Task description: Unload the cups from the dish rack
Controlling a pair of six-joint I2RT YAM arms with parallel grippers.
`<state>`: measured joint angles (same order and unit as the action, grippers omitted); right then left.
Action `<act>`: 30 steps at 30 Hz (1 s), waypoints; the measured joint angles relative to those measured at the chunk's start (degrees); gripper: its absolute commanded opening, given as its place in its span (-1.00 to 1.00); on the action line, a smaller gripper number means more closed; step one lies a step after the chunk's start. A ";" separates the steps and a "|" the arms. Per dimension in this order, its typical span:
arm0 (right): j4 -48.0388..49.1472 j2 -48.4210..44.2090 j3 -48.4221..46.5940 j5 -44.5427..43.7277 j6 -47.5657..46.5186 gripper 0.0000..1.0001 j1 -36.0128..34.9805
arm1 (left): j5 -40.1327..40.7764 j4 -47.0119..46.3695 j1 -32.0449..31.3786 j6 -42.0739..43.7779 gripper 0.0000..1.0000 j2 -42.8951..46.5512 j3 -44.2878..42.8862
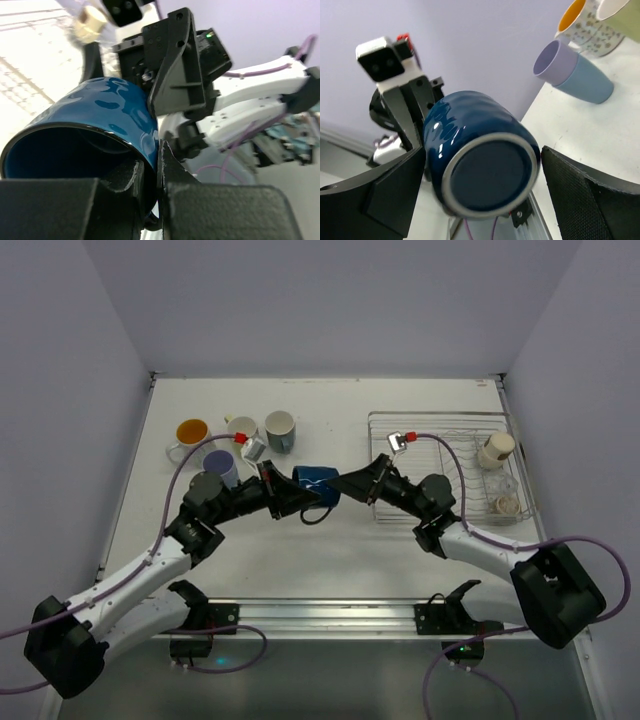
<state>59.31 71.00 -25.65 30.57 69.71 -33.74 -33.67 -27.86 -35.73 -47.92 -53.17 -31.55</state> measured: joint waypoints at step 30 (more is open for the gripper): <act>-50.84 -36.11 -4.74 -20.70 -27.52 0.98 6.36 | 40.74 54.12 0.72 28.13 -1.00 -34.07 -28.52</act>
<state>8.47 34.89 -30.39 9.87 42.19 -27.38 7.07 26.26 -35.00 -19.79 -87.24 -60.07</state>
